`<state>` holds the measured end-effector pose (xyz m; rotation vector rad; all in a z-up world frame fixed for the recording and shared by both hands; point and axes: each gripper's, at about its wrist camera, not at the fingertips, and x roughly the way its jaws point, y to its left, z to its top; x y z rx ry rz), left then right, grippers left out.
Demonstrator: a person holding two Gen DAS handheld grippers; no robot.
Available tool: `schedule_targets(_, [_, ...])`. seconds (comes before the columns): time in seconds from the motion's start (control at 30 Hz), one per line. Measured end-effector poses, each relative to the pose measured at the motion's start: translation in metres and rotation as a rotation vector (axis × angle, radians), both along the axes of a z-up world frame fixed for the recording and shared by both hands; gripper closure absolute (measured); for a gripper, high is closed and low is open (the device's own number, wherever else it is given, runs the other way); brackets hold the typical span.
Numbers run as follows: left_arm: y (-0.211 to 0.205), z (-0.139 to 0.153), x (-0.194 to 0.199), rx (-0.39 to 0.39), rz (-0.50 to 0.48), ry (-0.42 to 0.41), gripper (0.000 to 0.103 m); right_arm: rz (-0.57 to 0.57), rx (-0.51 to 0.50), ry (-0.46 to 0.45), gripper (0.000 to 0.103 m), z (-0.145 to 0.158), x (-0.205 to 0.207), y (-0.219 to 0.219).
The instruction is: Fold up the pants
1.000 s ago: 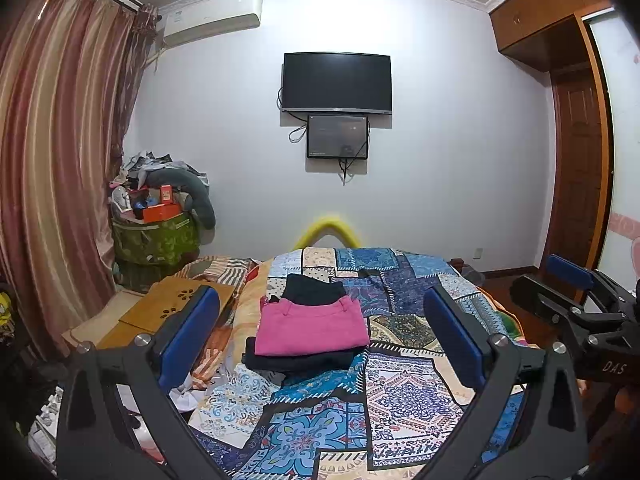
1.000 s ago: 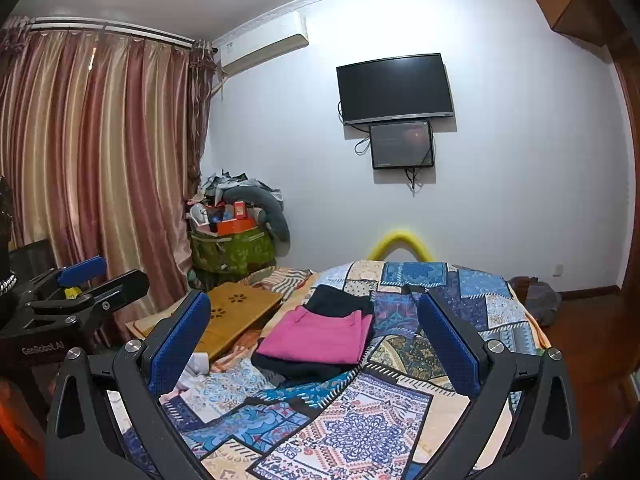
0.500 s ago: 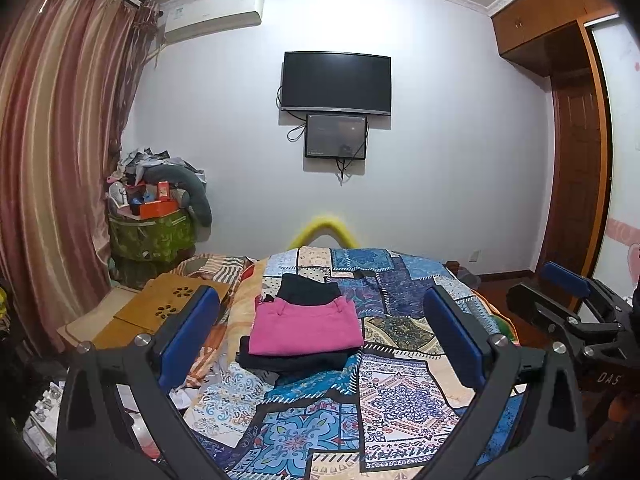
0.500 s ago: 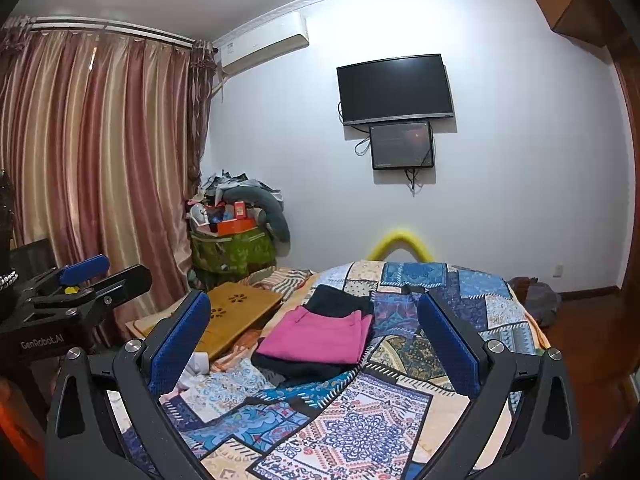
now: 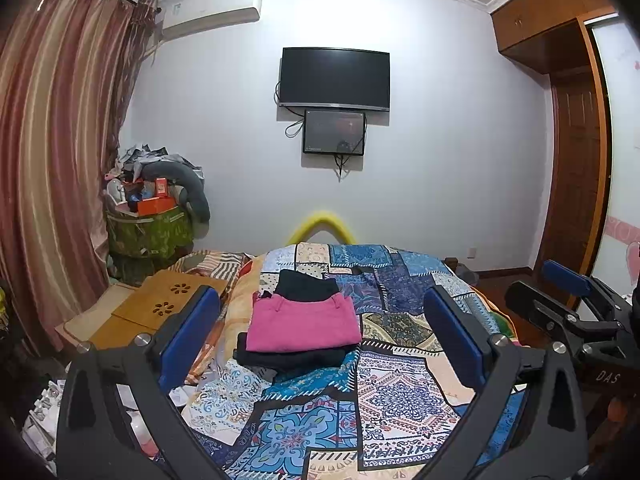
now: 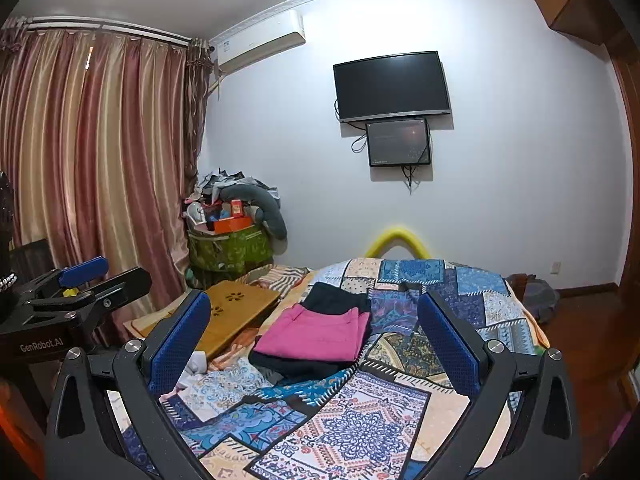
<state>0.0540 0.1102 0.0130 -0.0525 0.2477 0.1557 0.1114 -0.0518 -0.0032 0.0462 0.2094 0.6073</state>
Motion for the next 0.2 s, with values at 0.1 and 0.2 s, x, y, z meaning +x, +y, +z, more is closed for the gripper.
schedule_targets(0.1, [-0.0001, -0.0015, 0.0013, -0.004, -0.002, 0.005, 0.000, -0.001, 0.001, 0.006, 0.000, -0.0006, 0.0013, 0.0004])
schedule_targets(0.2, [0.0005, -0.0038, 0.0033, -0.004, -0.003, 0.012, 0.000, -0.001, 0.002, 0.010, 0.000, -0.0012, 0.0017, 0.0001])
